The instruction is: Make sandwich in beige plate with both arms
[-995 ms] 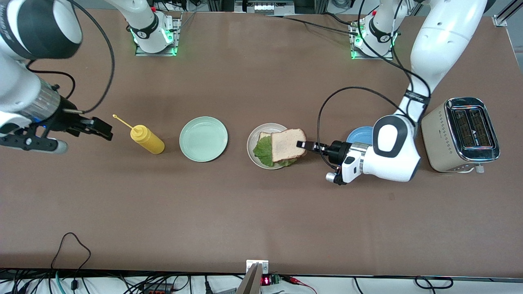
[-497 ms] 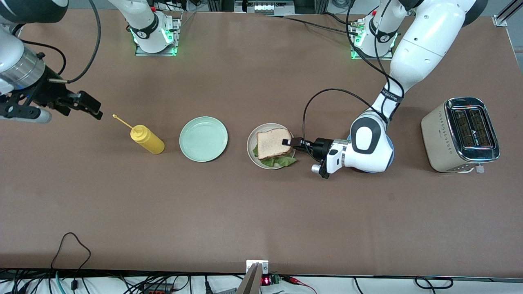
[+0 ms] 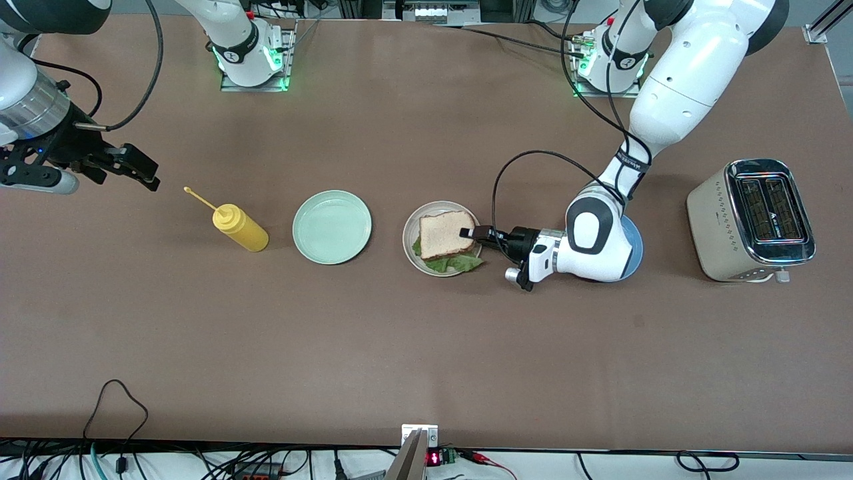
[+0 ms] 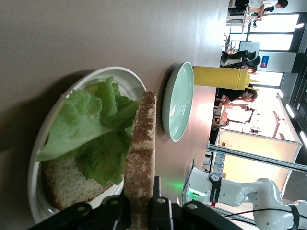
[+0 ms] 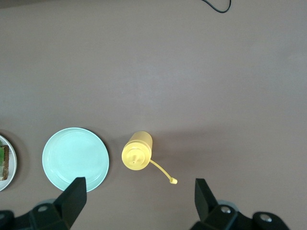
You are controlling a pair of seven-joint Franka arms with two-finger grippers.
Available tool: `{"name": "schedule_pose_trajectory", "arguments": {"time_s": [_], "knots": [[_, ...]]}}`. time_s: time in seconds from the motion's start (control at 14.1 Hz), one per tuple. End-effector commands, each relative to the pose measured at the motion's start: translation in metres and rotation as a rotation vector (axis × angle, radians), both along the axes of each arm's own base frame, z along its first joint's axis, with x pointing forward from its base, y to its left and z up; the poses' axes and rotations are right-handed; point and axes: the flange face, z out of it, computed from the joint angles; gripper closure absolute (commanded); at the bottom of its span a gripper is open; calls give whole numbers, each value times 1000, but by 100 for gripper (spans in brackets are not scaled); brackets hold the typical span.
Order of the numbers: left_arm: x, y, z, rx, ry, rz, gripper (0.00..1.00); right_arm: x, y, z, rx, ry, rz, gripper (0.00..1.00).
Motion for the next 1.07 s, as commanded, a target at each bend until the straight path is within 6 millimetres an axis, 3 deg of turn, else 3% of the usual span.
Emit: {"name": "schedule_pose_trajectory", "arguments": {"time_s": [0.0,0.07,0.21,0.71,0.99], "knots": [[3,1,2,3,-20,21,0,-5,-8,4,-15,-7,12,0],[5,4,6,6,-29,22,0,-6,-15,4,-17,-2,13,0],[9,17,19,48,-69,-16,0,-7,-7,5,-21,-1,34,0],[15,39,87,297,-43,-124,0,-7,-14,5,-19,1,31,0],[17,65,128,558,-55,-194,0,-8,-14,6,-16,0,36,0]]}}
